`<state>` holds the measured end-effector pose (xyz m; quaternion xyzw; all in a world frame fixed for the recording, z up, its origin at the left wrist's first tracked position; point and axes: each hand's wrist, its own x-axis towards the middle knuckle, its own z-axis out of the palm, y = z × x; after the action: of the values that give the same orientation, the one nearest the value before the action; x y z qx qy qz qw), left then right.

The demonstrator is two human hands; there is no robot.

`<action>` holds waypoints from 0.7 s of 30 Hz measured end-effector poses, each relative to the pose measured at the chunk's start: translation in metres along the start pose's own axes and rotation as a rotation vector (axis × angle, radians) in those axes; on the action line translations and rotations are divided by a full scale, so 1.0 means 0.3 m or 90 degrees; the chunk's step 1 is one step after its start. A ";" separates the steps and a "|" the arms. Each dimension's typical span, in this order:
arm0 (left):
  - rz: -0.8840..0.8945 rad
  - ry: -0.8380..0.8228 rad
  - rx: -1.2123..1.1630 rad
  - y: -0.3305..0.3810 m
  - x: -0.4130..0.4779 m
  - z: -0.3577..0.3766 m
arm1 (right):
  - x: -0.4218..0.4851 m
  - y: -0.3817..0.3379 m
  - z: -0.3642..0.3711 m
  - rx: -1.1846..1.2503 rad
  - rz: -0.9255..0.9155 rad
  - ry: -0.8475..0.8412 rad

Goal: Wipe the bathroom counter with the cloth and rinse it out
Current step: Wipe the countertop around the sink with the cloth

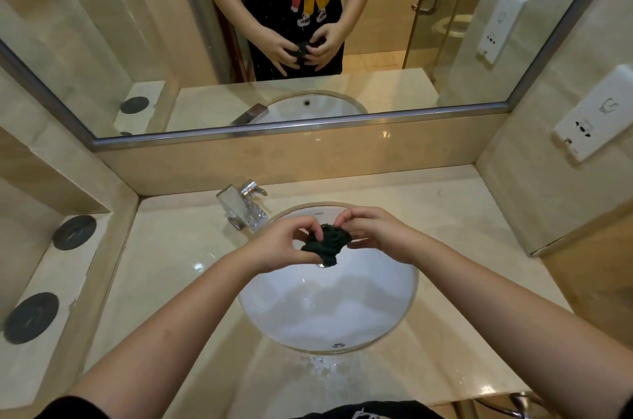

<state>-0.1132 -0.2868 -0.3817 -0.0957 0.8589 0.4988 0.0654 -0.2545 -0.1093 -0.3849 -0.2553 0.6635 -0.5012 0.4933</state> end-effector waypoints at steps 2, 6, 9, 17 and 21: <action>0.051 0.014 0.031 0.016 0.008 -0.007 | 0.011 -0.004 -0.003 0.019 0.025 -0.003; 0.105 0.027 0.098 0.043 0.020 -0.043 | 0.015 -0.041 0.007 0.037 0.094 -0.176; 0.062 0.031 0.062 0.054 0.010 -0.063 | 0.015 -0.074 0.007 0.020 0.097 -0.206; -0.059 0.081 -0.193 0.020 -0.005 -0.045 | 0.025 -0.068 0.039 -0.214 0.013 -0.058; -0.086 0.175 -0.244 0.025 0.007 -0.003 | 0.017 -0.067 0.087 -0.251 -0.067 0.059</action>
<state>-0.1170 -0.2840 -0.3753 -0.2309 0.7409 0.6295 -0.0384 -0.2359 -0.1318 -0.3688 -0.3580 0.7563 -0.3982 0.3759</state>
